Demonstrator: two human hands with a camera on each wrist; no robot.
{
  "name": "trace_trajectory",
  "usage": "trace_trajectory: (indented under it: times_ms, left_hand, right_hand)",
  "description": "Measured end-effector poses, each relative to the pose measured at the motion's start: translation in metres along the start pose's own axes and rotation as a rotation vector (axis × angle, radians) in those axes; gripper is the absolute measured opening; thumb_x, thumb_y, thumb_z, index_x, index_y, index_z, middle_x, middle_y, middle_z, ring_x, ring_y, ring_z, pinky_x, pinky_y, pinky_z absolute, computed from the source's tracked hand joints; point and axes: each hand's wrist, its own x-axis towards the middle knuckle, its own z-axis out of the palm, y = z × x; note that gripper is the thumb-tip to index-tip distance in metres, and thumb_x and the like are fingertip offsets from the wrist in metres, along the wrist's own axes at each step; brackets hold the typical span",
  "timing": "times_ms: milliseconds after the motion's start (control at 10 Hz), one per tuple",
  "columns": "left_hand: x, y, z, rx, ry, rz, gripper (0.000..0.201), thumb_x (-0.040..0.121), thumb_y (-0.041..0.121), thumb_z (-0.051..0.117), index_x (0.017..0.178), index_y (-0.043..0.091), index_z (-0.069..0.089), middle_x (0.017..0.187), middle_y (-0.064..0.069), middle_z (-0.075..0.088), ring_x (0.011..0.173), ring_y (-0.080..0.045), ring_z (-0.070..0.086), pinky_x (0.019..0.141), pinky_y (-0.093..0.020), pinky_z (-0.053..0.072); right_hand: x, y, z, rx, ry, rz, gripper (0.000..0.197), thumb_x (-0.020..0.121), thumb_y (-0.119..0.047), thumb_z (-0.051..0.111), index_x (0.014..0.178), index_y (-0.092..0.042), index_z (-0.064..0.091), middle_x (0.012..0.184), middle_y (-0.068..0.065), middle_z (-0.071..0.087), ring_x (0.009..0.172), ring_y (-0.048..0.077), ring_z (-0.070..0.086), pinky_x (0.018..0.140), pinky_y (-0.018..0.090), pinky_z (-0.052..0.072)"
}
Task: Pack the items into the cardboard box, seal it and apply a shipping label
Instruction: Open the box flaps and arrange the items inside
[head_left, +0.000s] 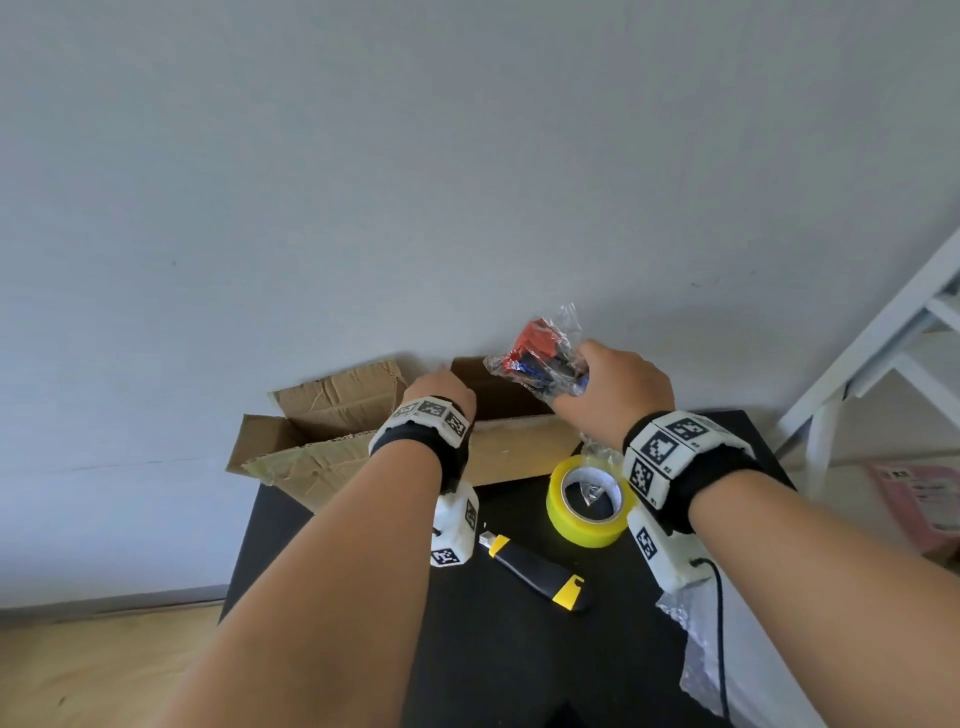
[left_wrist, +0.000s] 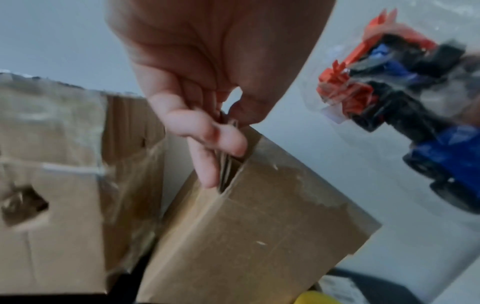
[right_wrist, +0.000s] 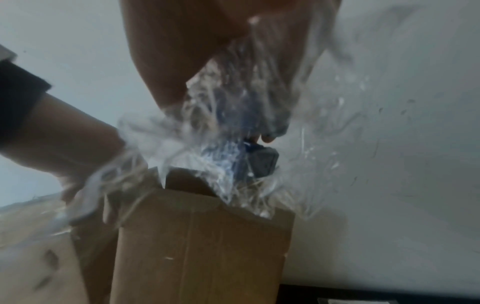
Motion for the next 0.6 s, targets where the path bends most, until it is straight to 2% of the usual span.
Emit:
trace_trajectory:
  times_ms: [100,200,300,400,500,600]
  left_hand:
    - [-0.017,0.001,-0.005,-0.060,-0.028,-0.003,0.030,0.091,0.017,0.048,0.114,-0.001,0.059,0.098,-0.016,0.067,0.086,-0.030,0.068,0.077,-0.040,0.058]
    - [-0.054,0.008,-0.022,0.119,-0.098,0.017,0.028,0.090,0.012,0.052,0.116,0.005,0.056,0.110,-0.010,0.063,0.103,-0.023,0.065,0.085,-0.033,0.055]
    - [-0.063,0.003,-0.017,0.054,-0.174,0.027,0.028,0.094,0.014,0.045,0.116,0.000,0.055,0.118,-0.023,0.059,0.110,-0.033,0.062,0.094,-0.043,0.052]
    - [-0.061,-0.004,-0.008,0.011,-0.207,0.030,0.015,0.094,0.014,0.039,0.103,0.011,0.051,0.088,-0.012,0.056,0.079,-0.022,0.060,0.062,-0.027,0.052]
    - [-0.075,0.000,-0.002,-0.236,-0.080,0.007,0.008,0.098,0.016,0.037,0.090,0.017,0.041,0.080,-0.004,0.050,0.071,-0.023,0.058,0.053,-0.024,0.044]
    - [-0.076,-0.002,0.005,-0.361,0.032,0.024,0.013,0.098,0.018,0.039,0.102,0.009,0.049,0.084,-0.003,0.043,0.081,-0.021,0.048,0.068,-0.026,0.041]
  right_hand:
    - [-0.006,-0.004,-0.009,0.014,0.039,-0.010,0.029,0.080,-0.044,0.062,0.094,-0.026,0.044,0.083,-0.005,0.059,0.071,0.020,0.055,0.061,0.026,0.040]
    - [-0.014,-0.009,-0.019,0.017,0.074,-0.031,0.029,0.080,-0.044,0.062,0.094,-0.026,0.044,0.083,-0.005,0.059,0.070,0.019,0.054,0.059,0.025,0.038]
    - [-0.023,-0.013,-0.026,0.003,0.089,-0.055,0.029,0.081,-0.044,0.061,0.097,-0.025,0.047,0.081,-0.005,0.058,0.068,0.019,0.053,0.056,0.024,0.036]
    - [-0.031,-0.013,-0.028,-0.010,0.084,-0.062,0.029,0.081,-0.045,0.061,0.096,-0.025,0.046,0.081,-0.005,0.060,0.068,0.019,0.054,0.057,0.025,0.037]
    - [-0.039,-0.011,-0.027,-0.007,0.080,-0.056,0.028,0.081,-0.043,0.061,0.095,-0.025,0.045,0.080,-0.005,0.058,0.069,0.019,0.053,0.059,0.025,0.038]
    - [-0.043,-0.007,-0.025,-0.013,0.094,-0.044,0.029,0.082,-0.043,0.061,0.097,-0.024,0.046,0.081,-0.005,0.057,0.068,0.018,0.053,0.059,0.025,0.038]
